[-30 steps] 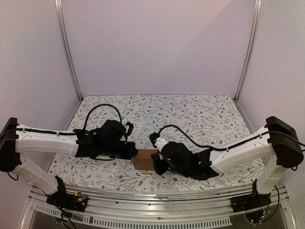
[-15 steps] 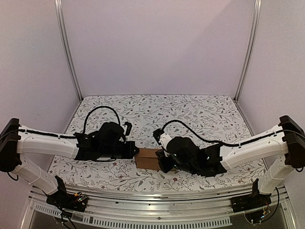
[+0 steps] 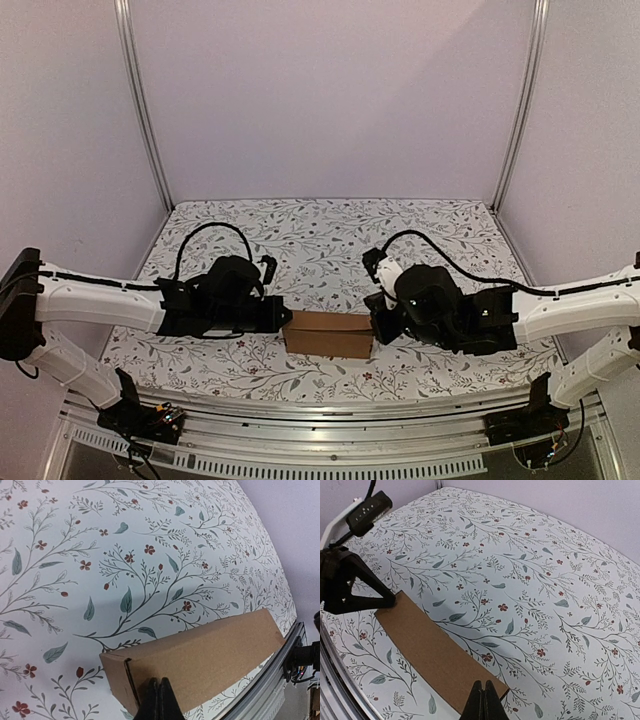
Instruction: Fold the paper box
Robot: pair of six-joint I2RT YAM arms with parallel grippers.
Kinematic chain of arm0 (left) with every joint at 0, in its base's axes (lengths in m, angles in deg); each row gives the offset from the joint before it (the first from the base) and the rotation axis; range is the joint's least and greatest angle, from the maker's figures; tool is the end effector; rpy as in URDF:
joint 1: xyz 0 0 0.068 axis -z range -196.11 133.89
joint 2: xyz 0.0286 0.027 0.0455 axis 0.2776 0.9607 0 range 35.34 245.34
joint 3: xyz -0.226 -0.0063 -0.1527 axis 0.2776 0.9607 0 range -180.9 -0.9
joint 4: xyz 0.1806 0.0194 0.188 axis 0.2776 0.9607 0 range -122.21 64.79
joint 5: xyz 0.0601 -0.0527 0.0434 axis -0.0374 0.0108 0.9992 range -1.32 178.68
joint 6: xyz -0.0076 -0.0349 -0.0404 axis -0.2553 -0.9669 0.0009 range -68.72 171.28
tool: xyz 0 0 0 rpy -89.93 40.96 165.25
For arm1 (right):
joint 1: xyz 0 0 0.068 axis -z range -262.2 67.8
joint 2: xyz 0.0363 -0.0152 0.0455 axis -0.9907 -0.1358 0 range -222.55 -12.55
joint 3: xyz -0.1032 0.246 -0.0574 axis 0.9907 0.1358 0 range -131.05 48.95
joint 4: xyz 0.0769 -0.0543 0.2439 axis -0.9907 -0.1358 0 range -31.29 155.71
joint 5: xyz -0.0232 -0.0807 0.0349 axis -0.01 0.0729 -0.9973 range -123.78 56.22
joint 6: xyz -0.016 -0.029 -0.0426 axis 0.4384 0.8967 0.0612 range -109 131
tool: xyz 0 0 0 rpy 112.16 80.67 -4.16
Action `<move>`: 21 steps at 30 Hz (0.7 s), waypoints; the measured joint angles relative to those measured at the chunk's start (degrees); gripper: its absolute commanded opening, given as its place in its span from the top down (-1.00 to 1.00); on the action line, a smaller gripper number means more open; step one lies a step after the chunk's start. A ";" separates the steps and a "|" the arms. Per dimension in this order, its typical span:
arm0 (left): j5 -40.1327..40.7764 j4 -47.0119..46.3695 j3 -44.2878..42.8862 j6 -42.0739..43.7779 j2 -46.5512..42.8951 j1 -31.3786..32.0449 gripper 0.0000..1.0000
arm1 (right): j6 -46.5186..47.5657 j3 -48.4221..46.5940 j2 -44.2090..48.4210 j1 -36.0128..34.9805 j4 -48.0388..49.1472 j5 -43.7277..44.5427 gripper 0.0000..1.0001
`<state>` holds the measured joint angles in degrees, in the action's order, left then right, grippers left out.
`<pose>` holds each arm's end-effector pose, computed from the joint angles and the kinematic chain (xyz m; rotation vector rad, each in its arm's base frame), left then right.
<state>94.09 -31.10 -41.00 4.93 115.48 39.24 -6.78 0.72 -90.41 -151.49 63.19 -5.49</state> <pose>0.1638 -0.2313 0.1899 0.1385 2.4179 -0.7805 0.1206 0.2711 0.2464 -0.6380 1.9839 0.4083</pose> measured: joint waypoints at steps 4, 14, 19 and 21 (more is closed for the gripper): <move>0.00 -0.04 0.00 0.02 0.02 0.00 1.00 | -5.01 6.36 -3.80 0.39 0.52 -1.36 1.00; 0.11 -0.02 -0.07 0.02 0.13 0.00 1.00 | -9.11 8.15 -1.66 0.48 1.20 -1.79 1.00; 0.11 0.02 -0.09 0.02 0.13 0.00 1.00 | -7.26 6.14 2.38 0.48 -1.86 -1.70 0.99; 0.13 0.02 -0.11 0.02 0.13 0.00 1.00 | -6.49 4.50 3.28 0.48 -2.19 -1.86 0.99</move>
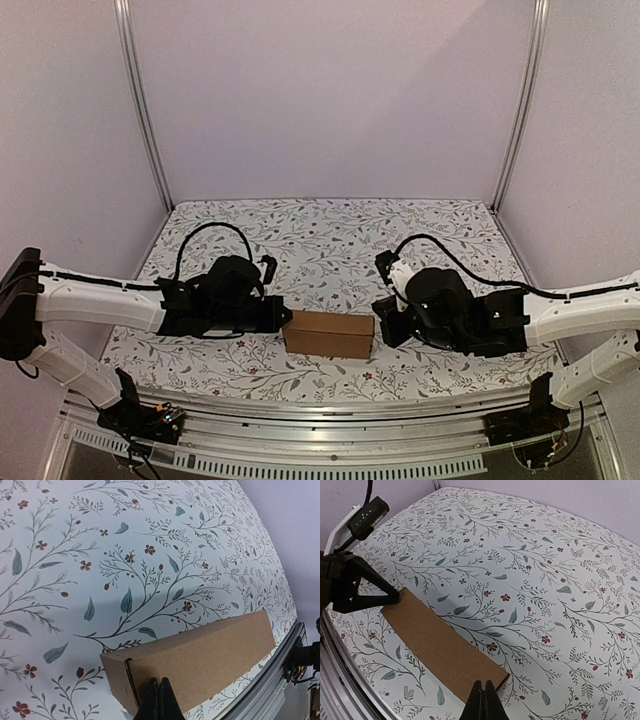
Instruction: Fold the paper box
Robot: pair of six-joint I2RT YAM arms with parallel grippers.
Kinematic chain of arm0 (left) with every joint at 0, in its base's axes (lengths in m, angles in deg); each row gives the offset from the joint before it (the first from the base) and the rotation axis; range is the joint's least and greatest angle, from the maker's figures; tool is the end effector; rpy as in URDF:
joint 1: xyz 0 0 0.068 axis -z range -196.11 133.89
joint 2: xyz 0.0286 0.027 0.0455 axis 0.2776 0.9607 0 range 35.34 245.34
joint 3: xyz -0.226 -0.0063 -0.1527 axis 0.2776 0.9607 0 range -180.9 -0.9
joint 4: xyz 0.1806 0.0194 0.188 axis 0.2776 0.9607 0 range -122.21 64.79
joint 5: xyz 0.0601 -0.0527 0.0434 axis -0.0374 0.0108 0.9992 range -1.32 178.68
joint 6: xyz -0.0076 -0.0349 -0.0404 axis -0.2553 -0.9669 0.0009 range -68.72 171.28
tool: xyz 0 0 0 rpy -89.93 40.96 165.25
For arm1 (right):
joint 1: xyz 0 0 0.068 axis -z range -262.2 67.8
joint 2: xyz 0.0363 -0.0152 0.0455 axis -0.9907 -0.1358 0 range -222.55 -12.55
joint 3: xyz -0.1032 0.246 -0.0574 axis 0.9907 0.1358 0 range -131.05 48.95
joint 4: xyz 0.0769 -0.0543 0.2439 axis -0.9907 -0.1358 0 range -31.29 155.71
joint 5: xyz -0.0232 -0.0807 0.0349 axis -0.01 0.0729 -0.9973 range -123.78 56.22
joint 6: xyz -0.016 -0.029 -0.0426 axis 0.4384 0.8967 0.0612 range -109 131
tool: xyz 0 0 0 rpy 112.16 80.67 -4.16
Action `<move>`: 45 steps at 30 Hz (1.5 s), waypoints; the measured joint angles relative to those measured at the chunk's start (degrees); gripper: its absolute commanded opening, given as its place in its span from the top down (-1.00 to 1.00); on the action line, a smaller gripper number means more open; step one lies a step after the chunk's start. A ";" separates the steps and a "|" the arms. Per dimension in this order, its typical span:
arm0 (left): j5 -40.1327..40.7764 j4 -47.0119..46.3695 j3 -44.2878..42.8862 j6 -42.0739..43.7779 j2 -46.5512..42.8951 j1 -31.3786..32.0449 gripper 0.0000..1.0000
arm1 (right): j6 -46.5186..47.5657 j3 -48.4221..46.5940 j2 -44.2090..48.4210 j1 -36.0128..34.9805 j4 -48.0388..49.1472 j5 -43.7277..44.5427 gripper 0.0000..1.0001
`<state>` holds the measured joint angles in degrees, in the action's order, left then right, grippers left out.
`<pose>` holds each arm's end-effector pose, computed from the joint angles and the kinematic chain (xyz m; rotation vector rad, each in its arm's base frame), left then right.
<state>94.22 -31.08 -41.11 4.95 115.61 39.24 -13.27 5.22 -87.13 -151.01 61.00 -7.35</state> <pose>0.1641 -0.2317 0.1899 0.1377 2.4174 -0.7777 0.1149 0.2525 0.2322 -0.5710 2.0753 0.4524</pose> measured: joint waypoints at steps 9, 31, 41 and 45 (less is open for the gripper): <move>0.00 0.48 -0.26 0.02 0.02 0.00 1.00 | -1.01 -0.68 -7.04 0.00 2.58 -1.51 1.00; 3.21 12.66 -6.95 4.46 -3.04 -0.13 0.45 | 1.40 0.09 0.48 0.00 2.40 -7.23 0.97; 5.55 16.41 -16.94 9.44 -1.86 -1.53 0.36 | 3.37 -0.31 -3.69 -0.07 2.27 -18.29 1.00; 4.35 16.39 -17.53 10.32 2.14 -3.72 0.42 | 3.54 -1.92 -10.32 -0.07 1.51 -19.67 1.00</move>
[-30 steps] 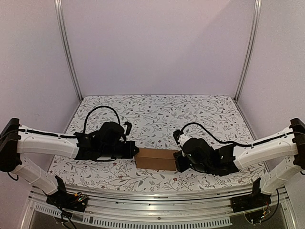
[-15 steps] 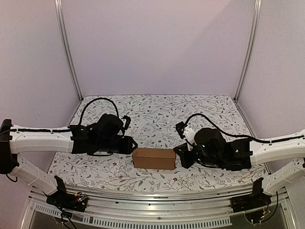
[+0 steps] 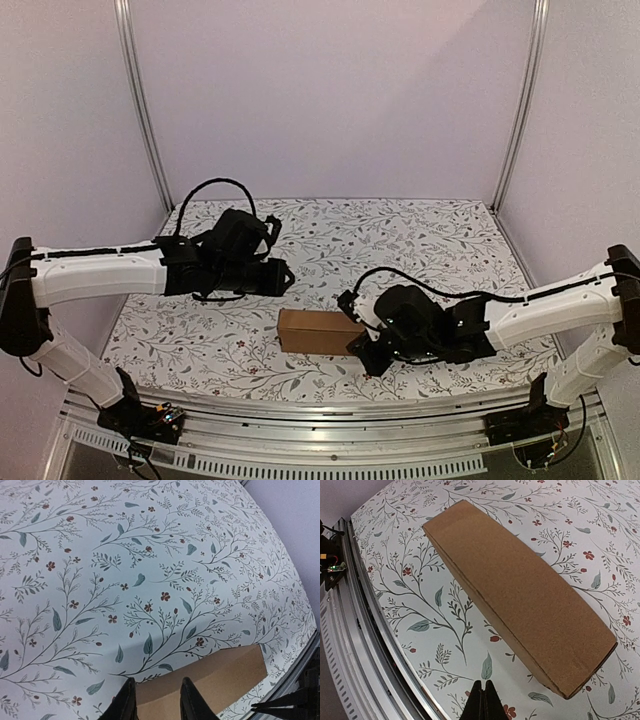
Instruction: Fold the paper box
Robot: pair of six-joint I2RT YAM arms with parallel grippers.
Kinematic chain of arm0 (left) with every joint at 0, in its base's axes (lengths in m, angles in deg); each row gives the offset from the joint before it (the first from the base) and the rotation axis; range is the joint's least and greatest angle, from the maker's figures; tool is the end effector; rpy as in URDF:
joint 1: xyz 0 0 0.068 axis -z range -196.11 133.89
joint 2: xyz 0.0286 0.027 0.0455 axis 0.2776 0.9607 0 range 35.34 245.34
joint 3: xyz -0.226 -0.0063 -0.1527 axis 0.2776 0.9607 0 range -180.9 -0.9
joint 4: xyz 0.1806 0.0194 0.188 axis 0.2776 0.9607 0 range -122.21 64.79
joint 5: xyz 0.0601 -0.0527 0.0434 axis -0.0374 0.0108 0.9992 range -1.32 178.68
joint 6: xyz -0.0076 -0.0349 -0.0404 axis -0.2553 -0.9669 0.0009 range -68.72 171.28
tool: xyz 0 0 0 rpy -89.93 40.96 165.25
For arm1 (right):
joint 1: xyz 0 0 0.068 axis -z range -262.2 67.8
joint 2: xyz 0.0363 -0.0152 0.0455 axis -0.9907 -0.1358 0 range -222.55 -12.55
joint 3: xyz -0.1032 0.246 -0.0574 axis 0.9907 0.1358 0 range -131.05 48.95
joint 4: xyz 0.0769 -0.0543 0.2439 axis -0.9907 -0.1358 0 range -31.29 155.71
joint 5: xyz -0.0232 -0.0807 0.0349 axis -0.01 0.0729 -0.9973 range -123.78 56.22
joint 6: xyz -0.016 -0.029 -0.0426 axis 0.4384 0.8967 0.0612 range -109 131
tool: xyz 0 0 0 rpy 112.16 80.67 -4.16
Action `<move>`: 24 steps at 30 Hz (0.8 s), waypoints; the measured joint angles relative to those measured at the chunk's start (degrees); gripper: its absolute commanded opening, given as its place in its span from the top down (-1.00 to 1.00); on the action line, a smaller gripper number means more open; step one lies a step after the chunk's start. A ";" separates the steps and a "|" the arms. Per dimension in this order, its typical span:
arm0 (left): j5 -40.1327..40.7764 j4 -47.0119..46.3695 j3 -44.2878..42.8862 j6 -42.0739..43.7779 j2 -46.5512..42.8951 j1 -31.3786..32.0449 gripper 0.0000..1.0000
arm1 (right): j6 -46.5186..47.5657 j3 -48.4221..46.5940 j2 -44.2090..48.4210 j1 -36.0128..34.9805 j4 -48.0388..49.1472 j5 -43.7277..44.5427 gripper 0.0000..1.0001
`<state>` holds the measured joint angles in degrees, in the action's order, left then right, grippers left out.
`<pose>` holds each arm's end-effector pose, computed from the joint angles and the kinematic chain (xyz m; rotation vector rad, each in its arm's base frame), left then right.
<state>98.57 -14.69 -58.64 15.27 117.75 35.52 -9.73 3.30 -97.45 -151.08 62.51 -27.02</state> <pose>0.1994 -0.2422 0.2542 0.2317 2.3543 -0.5779 0.1138 0.2828 0.1940 -0.9209 2.2139 0.6434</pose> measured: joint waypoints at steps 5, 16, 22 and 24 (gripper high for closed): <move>-2.23 0.00 0.00 0.46 4.90 -2.34 0.41 | 0.02 -1.99 -5.14 0.02 -1.51 0.83 1.00; -10.73 -0.50 0.76 0.20 11.50 -3.32 0.42 | 1.40 -7.69 -10.80 4.22 -3.21 7.23 0.98; -14.60 -1.09 3.23 -0.87 11.80 -3.32 0.42 | 3.32 -13.92 -15.23 7.54 -3.19 8.02 0.99; -15.34 -1.29 3.98 -1.22 11.72 -3.32 0.42 | 4.13 -17.05 -17.46 8.35 -3.06 7.74 0.99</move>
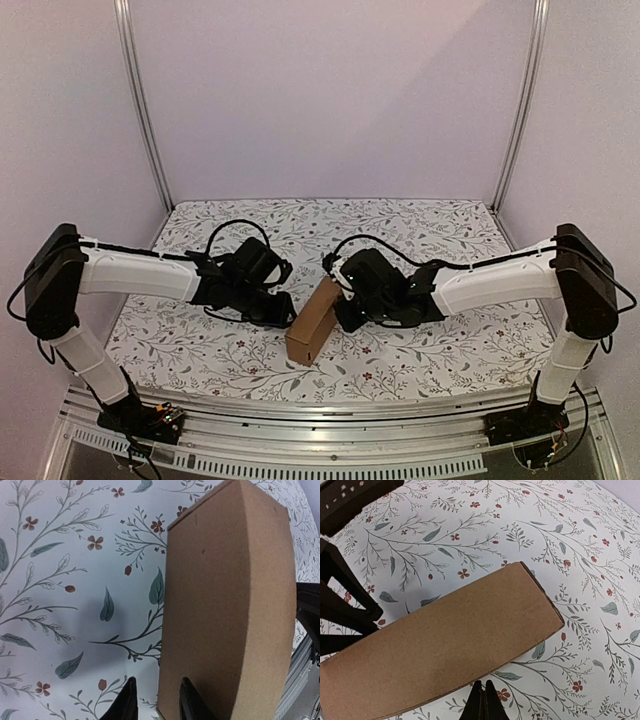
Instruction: Fold the paper box
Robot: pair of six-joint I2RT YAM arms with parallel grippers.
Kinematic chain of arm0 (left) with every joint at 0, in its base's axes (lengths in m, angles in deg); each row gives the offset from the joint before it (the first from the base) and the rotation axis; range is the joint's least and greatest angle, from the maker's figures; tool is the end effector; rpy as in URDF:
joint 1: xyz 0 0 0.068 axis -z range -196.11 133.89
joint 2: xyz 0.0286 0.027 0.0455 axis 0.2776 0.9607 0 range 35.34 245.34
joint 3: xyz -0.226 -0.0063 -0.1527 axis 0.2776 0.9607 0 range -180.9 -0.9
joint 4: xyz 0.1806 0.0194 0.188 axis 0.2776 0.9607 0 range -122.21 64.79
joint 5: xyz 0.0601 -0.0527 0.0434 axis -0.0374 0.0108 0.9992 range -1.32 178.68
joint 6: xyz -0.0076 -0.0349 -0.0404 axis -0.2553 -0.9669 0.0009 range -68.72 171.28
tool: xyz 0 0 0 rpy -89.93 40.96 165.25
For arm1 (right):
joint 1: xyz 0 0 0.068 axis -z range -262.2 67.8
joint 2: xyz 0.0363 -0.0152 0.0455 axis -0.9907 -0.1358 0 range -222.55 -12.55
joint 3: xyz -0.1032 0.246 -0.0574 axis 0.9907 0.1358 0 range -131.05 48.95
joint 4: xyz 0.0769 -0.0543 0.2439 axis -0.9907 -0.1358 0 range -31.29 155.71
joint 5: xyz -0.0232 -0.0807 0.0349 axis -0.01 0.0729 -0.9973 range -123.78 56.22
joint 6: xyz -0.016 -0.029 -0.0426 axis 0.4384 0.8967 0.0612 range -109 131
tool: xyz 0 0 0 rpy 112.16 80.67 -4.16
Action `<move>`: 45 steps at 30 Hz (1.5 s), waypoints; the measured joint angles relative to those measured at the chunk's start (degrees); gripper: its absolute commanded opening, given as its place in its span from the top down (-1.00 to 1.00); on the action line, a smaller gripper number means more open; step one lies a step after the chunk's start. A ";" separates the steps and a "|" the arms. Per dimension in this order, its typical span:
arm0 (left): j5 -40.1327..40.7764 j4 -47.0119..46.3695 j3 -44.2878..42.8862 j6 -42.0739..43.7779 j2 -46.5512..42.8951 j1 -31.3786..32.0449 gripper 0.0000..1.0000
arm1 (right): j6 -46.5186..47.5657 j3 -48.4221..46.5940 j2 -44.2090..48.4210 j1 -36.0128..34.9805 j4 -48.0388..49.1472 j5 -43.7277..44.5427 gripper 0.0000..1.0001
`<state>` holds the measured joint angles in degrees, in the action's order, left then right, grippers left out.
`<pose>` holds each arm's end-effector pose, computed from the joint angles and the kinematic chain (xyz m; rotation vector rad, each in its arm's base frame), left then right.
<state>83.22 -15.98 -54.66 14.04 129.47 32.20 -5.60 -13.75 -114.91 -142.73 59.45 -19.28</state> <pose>0.2134 -0.2449 0.1725 0.2997 2.6875 -0.6455 0.1941 0.3254 0.1832 -0.7720 2.2398 0.3615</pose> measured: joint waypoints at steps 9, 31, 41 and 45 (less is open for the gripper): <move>1.09 0.52 2.75 -0.85 -5.68 0.00 0.42 | 1.70 -4.72 -4.63 2.27 1.18 -2.82 0.99; -2.16 -0.92 -0.33 -0.66 -2.80 0.02 0.62 | -17.90 6.23 -7.76 6.69 16.63 -20.74 1.00; -3.19 -1.40 -2.91 -0.72 -0.92 1.09 0.67 | -28.50 6.56 -13.79 6.71 27.69 -21.75 1.00; -2.05 -1.20 -3.54 -0.74 -0.66 1.22 0.67 | -30.53 5.77 -15.78 6.93 30.91 -22.45 1.00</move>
<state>81.17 -17.18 -58.20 13.30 128.81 33.42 -36.13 -7.98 -130.70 -135.80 90.36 -41.73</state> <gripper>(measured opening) 0.164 0.003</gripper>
